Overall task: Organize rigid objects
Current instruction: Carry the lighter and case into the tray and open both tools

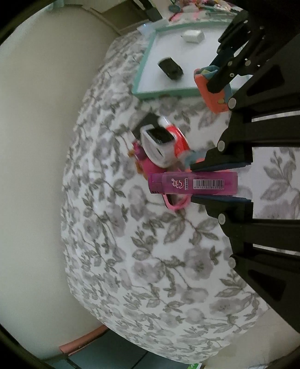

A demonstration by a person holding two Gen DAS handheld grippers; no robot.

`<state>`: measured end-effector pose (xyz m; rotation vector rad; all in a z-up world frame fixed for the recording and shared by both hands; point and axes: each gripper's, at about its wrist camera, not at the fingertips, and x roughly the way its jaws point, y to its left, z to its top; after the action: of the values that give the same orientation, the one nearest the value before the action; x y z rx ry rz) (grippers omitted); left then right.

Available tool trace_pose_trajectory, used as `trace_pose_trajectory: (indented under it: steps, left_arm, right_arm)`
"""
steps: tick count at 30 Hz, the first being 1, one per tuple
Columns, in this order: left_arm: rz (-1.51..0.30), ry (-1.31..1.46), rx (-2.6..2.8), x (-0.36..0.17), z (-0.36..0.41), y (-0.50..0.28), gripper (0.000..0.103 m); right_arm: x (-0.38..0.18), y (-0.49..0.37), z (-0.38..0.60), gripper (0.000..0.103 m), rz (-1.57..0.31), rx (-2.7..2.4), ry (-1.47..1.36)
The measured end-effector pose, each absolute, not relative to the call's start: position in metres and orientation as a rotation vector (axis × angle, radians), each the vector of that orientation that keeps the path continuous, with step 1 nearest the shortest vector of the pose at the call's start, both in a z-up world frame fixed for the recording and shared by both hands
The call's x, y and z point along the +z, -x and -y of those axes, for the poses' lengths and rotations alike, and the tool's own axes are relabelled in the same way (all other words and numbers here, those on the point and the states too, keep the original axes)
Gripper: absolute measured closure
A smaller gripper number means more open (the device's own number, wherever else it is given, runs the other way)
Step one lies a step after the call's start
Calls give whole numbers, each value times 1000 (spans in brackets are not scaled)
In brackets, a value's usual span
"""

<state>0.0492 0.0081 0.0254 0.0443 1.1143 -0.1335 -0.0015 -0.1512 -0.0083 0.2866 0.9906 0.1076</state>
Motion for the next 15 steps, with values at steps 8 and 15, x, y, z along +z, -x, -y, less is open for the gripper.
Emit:
trace_pose_trajectory:
  steps: [8, 15]
  left_arm:
    - [-1058, -38, -236, 44, 46, -44, 83]
    - [-1079, -58, -328, 34, 101, -40, 83]
  right_arm:
    - [19, 11, 182, 80, -907, -8, -265]
    - [14, 17, 229, 80, -921, -183, -227]
